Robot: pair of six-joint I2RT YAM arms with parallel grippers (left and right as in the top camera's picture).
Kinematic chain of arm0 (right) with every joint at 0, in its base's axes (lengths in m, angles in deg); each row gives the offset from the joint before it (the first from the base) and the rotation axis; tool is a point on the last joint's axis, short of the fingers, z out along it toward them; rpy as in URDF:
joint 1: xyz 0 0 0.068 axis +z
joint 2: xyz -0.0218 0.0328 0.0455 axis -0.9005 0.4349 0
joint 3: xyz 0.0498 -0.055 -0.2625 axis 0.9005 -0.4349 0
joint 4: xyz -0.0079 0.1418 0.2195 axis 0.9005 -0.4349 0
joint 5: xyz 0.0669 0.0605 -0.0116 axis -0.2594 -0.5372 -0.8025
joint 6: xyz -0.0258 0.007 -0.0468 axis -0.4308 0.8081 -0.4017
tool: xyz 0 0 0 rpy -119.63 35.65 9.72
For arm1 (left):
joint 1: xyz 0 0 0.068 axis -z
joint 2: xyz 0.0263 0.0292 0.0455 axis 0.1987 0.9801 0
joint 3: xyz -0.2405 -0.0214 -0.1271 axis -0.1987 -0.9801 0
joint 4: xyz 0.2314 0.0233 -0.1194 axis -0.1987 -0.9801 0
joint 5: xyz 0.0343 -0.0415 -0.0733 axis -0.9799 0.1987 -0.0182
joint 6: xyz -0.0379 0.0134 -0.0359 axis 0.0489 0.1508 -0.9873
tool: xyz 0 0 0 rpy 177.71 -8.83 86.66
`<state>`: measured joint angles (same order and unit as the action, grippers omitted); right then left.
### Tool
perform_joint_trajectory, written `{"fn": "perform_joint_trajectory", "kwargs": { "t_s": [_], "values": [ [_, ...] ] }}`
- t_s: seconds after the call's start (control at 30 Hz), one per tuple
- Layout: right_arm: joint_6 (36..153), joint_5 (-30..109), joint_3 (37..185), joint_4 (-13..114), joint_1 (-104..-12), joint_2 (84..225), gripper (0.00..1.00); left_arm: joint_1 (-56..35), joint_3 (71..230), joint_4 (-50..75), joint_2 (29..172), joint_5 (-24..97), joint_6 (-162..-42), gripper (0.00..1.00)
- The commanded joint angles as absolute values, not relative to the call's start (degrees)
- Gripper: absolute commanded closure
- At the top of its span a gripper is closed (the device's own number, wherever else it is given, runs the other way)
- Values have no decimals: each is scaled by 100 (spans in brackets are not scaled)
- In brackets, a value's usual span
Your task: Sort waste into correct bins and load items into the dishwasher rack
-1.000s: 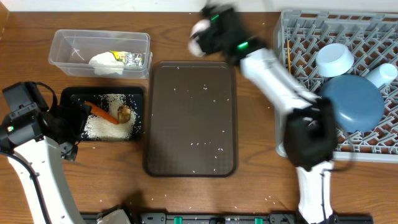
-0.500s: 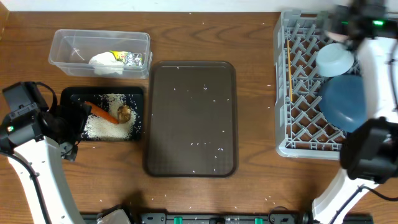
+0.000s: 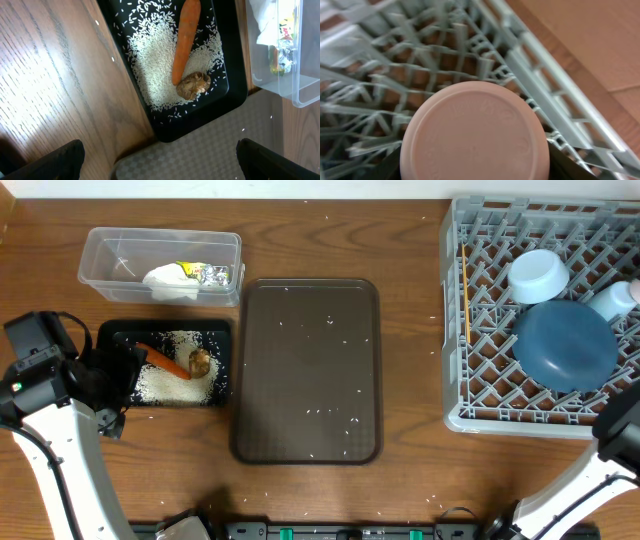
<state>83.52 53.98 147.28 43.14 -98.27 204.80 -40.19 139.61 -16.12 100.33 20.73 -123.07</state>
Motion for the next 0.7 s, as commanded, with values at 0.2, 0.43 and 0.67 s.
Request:
{"fn": "perform_joint_trajectory", "kwargs": {
  "t_s": [0.2,0.43,0.67],
  "values": [
    [7919,5309,14720,4299,-10598,20508,43,-4043,13958,-1645,9993,2038,-12359,2],
    [7917,4563,14717,4218,-10790,20513,38,-4043,13958,-1645,9993,2038,-12359,2],
    [7871,4570,14717,4124,-10613,20513,37,-4043,13958,-1645,9993,2038,-12359,2]
  ]
}}
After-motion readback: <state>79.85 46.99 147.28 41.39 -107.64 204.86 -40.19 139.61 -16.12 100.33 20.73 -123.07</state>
